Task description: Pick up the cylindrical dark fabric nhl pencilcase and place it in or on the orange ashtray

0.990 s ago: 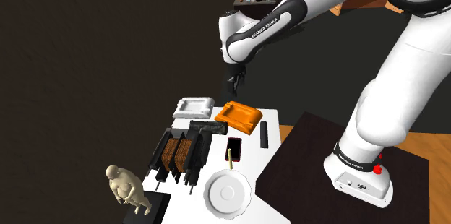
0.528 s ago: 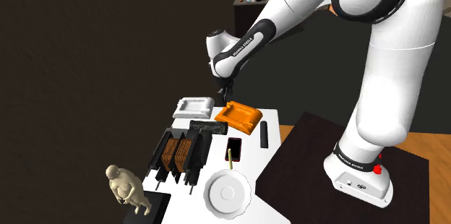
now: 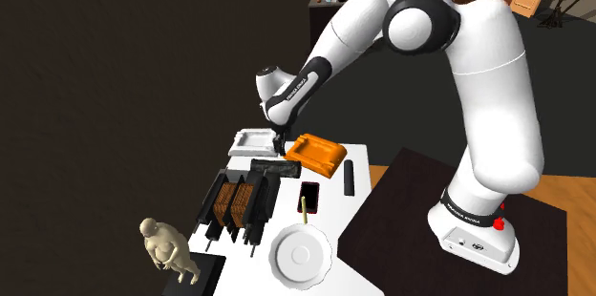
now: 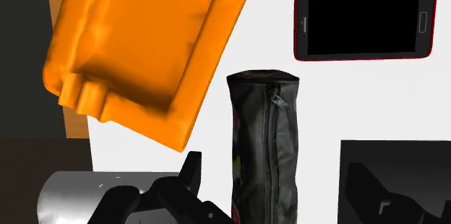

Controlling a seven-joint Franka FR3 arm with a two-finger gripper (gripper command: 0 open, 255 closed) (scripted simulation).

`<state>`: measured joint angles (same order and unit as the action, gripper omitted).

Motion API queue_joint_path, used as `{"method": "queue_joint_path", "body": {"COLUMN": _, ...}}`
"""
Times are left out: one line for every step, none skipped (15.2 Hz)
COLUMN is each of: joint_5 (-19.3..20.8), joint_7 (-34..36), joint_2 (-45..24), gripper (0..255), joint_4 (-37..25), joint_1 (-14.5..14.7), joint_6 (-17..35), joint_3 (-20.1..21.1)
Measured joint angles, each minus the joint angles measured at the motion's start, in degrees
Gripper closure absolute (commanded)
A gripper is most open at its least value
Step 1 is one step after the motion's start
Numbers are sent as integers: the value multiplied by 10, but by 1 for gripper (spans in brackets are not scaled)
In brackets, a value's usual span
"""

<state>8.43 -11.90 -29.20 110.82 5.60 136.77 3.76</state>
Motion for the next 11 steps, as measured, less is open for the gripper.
{"method": "queue_joint_path", "body": {"joint_5": 3, "joint_7": -6, "joint_2": -20, "gripper": 0, "joint_4": -17, "joint_1": 1, "joint_6": 3, "joint_3": 1}}
{"method": "queue_joint_path", "body": {"joint_5": 5, "joint_7": -9, "joint_2": -44, "gripper": 0, "joint_4": -42, "joint_1": 4, "joint_6": 1, "joint_3": 2}}
{"method": "queue_joint_path", "body": {"joint_5": 8, "joint_7": -13, "joint_2": -67, "gripper": 0, "joint_4": -63, "joint_1": 7, "joint_6": 2, "joint_3": 3}}
{"method": "queue_joint_path", "body": {"joint_5": 10, "joint_7": -19, "joint_2": -85, "gripper": 0, "joint_4": -82, "joint_1": 8, "joint_6": 0, "joint_3": 4}}
{"method": "queue_joint_path", "body": {"joint_5": 13, "joint_7": -23, "joint_2": -111, "gripper": 0, "joint_4": -112, "joint_1": 12, "joint_6": -4, "joint_3": 5}}
{"method": "queue_joint_path", "body": {"joint_5": 15, "joint_7": -24, "joint_2": -130, "gripper": 0, "joint_4": -125, "joint_1": 15, "joint_6": 1, "joint_3": 5}}
{"method": "queue_joint_path", "body": {"joint_5": 17, "joint_7": -26, "joint_2": -142, "gripper": 0, "joint_4": -134, "joint_1": 16, "joint_6": 3, "joint_3": 5}}
{"method": "queue_joint_path", "body": {"joint_5": 18, "joint_7": -25, "joint_2": -151, "gripper": 0, "joint_4": -139, "joint_1": 18, "joint_6": 7, "joint_3": 5}}
{"method": "queue_joint_path", "body": {"joint_5": 19, "joint_7": -26, "joint_2": -159, "gripper": 0, "joint_4": -140, "joint_1": 18, "joint_6": 13, "joint_3": 4}}
{"method": "queue_joint_path", "body": {"joint_5": 20, "joint_7": -27, "joint_2": -166, "gripper": 0, "joint_4": -144, "joint_1": 17, "joint_6": 17, "joint_3": 4}}
{"method": "queue_joint_path", "body": {"joint_5": 20, "joint_7": -26, "joint_2": -173, "gripper": 0, "joint_4": -149, "joint_1": 18, "joint_6": 19, "joint_3": 3}}
